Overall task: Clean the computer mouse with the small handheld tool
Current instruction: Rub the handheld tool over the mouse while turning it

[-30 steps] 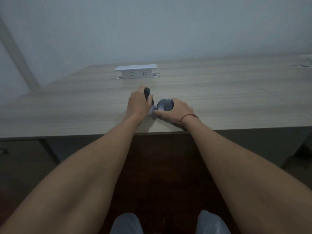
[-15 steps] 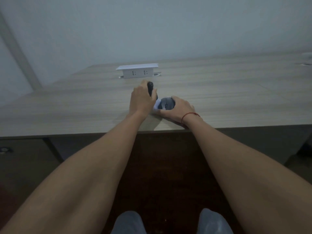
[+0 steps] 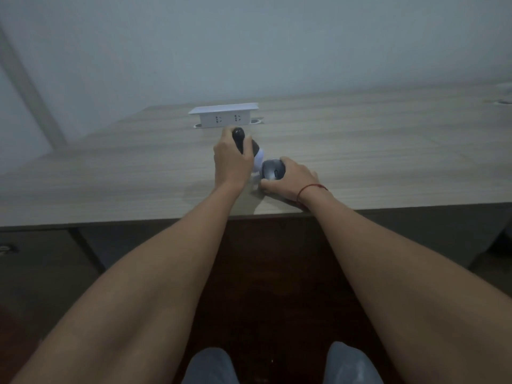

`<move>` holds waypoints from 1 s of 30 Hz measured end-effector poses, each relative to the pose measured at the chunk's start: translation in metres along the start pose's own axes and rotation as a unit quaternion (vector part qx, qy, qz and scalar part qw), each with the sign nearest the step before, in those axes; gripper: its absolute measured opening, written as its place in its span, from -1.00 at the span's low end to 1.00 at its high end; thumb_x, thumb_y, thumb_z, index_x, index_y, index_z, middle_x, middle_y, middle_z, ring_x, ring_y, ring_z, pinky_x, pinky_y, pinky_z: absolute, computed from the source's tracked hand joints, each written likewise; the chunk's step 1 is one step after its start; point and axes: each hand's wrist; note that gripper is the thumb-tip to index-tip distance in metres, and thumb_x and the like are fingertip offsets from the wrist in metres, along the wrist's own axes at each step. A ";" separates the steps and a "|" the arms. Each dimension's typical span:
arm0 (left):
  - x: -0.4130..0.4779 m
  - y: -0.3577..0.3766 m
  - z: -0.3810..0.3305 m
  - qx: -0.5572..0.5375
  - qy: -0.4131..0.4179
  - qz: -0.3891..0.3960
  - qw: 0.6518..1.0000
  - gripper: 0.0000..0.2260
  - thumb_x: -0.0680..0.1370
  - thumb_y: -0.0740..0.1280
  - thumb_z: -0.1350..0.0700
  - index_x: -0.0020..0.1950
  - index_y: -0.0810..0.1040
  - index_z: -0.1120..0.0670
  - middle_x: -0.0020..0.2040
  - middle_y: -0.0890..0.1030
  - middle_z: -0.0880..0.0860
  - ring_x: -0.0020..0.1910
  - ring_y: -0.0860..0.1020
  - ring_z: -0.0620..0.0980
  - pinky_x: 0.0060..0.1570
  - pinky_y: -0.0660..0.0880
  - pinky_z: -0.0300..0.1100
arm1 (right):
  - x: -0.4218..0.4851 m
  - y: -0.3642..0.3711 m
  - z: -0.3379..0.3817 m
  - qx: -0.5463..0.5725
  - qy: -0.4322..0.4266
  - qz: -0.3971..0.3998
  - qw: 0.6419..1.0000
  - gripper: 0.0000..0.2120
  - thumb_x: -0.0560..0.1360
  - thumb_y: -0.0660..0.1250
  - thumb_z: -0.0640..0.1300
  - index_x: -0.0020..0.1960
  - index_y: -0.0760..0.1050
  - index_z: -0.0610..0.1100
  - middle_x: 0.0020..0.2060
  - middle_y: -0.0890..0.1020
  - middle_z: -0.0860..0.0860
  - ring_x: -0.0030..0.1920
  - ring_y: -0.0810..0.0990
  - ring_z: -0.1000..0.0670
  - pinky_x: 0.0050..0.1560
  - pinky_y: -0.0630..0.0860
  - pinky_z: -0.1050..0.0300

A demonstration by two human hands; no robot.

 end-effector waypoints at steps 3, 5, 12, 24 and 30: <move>0.000 0.008 -0.006 -0.006 0.054 0.055 0.997 -0.81 0.58 0.26 0.13 0.15 0.47 0.17 0.01 0.59 0.15 -0.05 0.53 0.02 0.00 0.51 -0.15 | 0.001 0.001 0.000 -0.014 -0.017 0.015 1.000 -0.53 0.37 0.33 0.30 0.11 0.38 0.02 0.10 0.58 -0.04 0.06 0.52 -0.10 0.22 0.43 -0.12; 0.000 0.011 -0.001 0.030 0.063 0.098 0.993 -0.83 0.58 0.26 0.16 0.14 0.45 0.17 0.01 0.58 0.16 -0.02 0.55 0.10 -0.01 0.51 -0.10 | 0.002 0.001 -0.001 -0.011 -0.012 0.013 1.000 -0.48 0.37 0.34 0.29 0.16 0.39 -0.02 0.11 0.59 -0.05 0.07 0.52 -0.10 0.21 0.43 -0.10; 0.016 0.001 0.000 0.051 0.094 0.092 0.990 -0.79 0.58 0.27 0.18 0.19 0.49 0.21 0.01 0.61 0.22 -0.04 0.55 0.10 -0.09 0.37 -0.22 | 0.004 0.002 -0.003 -0.007 -0.001 0.003 1.000 -0.33 0.32 0.36 0.31 0.28 0.39 -0.07 0.16 0.58 -0.06 0.15 0.53 -0.12 0.24 0.43 -0.12; 0.016 0.002 0.000 0.107 0.069 0.109 0.986 -0.79 0.59 0.25 0.16 0.19 0.49 0.20 0.06 0.60 0.24 0.03 0.55 0.20 -0.04 0.42 -0.11 | 0.006 0.003 -0.004 0.014 -0.011 -0.038 0.999 -0.39 0.22 0.40 0.29 0.15 0.49 -0.03 0.07 0.57 -0.05 0.07 0.53 -0.10 0.11 0.55 -0.11; 0.003 0.005 0.001 0.058 0.063 0.096 0.992 -0.79 0.58 0.28 0.16 0.18 0.48 0.19 0.04 0.60 0.19 -0.05 0.53 0.05 -0.05 0.46 -0.17 | 0.006 0.003 -0.005 0.022 -0.019 -0.048 0.998 -0.49 0.24 0.43 0.24 0.07 0.53 -0.03 0.00 0.58 -0.05 0.02 0.54 -0.11 0.05 0.56 -0.10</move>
Point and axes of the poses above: each hand's wrist, its own x-axis towards the middle knuckle, its own y-axis out of the palm, z = x × y
